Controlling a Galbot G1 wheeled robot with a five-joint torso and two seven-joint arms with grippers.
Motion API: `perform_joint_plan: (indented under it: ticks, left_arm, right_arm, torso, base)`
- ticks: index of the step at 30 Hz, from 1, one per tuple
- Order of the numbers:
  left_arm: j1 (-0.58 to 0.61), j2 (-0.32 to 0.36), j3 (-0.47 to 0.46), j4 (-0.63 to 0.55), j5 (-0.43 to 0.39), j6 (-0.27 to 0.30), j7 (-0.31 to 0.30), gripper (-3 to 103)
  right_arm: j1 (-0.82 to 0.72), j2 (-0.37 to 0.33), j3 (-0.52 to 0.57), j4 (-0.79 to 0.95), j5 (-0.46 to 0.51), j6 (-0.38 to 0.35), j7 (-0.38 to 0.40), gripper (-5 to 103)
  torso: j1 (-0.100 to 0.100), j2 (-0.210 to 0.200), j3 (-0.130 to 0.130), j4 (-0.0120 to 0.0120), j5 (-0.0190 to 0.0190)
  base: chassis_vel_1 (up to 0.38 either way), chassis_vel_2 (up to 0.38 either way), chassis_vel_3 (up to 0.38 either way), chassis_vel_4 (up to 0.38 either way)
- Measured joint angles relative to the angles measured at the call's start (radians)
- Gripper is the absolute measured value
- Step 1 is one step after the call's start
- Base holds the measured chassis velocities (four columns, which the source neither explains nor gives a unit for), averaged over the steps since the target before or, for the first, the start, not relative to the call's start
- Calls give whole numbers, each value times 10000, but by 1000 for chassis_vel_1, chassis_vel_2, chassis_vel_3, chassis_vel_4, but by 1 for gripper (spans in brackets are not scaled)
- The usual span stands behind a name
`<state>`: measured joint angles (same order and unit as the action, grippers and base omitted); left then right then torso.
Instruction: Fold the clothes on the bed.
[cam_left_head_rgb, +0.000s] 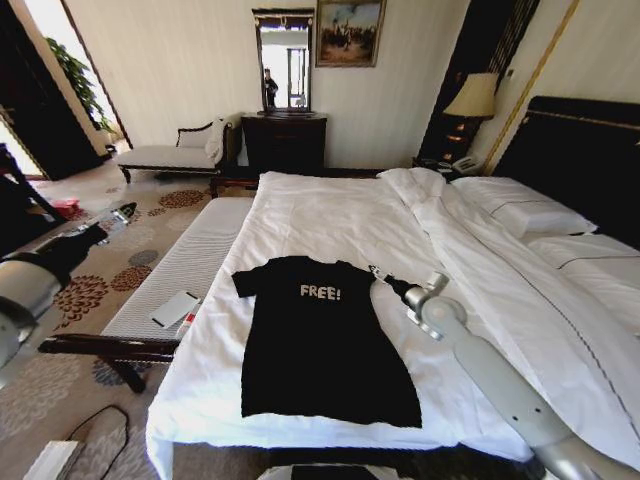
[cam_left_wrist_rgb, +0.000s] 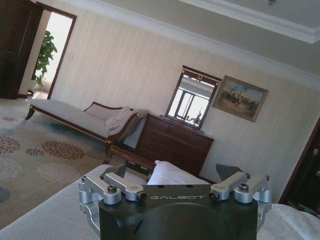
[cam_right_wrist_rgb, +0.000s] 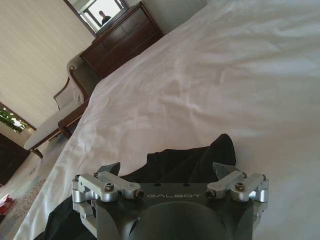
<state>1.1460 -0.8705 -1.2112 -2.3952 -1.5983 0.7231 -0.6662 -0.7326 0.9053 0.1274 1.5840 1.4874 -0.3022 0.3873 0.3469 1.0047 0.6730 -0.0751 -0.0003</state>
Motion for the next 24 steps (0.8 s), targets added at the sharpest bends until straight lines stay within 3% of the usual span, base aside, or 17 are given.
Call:
perform_joint_plan:
  ticks: [18,20,22,24]
  left_arm:
    - [58,-226,-22,-41,137,38,-24,100]
    - [83,-225,-42,-57,142,40,-24,100]
    - [119,-225,-71,-73,143,44,-23,100]
    - [129,-225,-81,-79,144,45,-23,100]
  right_arm:
    - [1180,779,-929,-2447,-877,-125,-13,103]
    - [1191,809,-958,-2494,-902,-138,-43,99]
    - [1220,849,-1022,-2567,-981,-156,-62,84]
    - [1232,864,-1043,-2609,-1003,-158,-64,84]
  torso:
    - [-1,1,-1,-2,3]
    - [-1,1,0,-2,3]
    - [-2,1,-1,-1,2]
    - [-2,1,-1,-1,3]
  base:
    - [0,0,0,0]
    - [0,0,0,0]
    - [0,0,0,0]
    - [0,0,0,0]
